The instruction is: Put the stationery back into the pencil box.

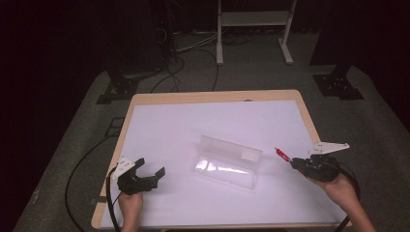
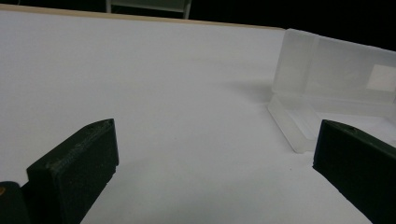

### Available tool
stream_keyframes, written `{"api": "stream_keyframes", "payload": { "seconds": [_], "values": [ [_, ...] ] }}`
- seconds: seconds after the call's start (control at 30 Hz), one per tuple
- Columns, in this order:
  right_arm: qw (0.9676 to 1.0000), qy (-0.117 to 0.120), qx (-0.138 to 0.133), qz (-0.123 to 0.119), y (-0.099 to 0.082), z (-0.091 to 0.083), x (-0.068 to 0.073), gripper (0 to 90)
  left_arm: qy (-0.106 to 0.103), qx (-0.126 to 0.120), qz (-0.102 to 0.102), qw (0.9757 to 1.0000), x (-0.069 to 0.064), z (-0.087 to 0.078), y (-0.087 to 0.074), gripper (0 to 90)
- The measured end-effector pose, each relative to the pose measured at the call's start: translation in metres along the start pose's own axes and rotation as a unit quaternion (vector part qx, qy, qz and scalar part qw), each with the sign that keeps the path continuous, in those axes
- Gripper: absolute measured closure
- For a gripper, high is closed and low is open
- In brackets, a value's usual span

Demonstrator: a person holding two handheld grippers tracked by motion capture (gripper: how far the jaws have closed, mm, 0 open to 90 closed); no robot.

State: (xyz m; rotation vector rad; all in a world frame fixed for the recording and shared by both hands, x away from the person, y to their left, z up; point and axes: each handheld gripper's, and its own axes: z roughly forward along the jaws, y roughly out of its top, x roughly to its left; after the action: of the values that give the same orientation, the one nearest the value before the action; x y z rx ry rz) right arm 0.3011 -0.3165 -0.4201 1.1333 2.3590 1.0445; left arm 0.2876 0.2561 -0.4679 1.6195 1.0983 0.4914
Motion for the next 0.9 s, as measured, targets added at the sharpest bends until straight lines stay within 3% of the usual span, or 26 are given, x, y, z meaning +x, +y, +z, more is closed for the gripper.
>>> {"api": "stream_keyframes", "payload": {
  "seconds": [0.53,0.9],
  "values": [
    [0.9991,0.022,-0.025,-0.028,0.020,-0.021,0.021,78.8,0.001,0.001,-0.001,1.0000,0.000,0.001,0.000,0.0],
    [0.9956,0.063,-0.028,-0.064,0.041,-0.011,0.046,78.8,0.000,0.001,-0.001,1.0000,0.000,0.000,0.000,0.0]
  ]
}}
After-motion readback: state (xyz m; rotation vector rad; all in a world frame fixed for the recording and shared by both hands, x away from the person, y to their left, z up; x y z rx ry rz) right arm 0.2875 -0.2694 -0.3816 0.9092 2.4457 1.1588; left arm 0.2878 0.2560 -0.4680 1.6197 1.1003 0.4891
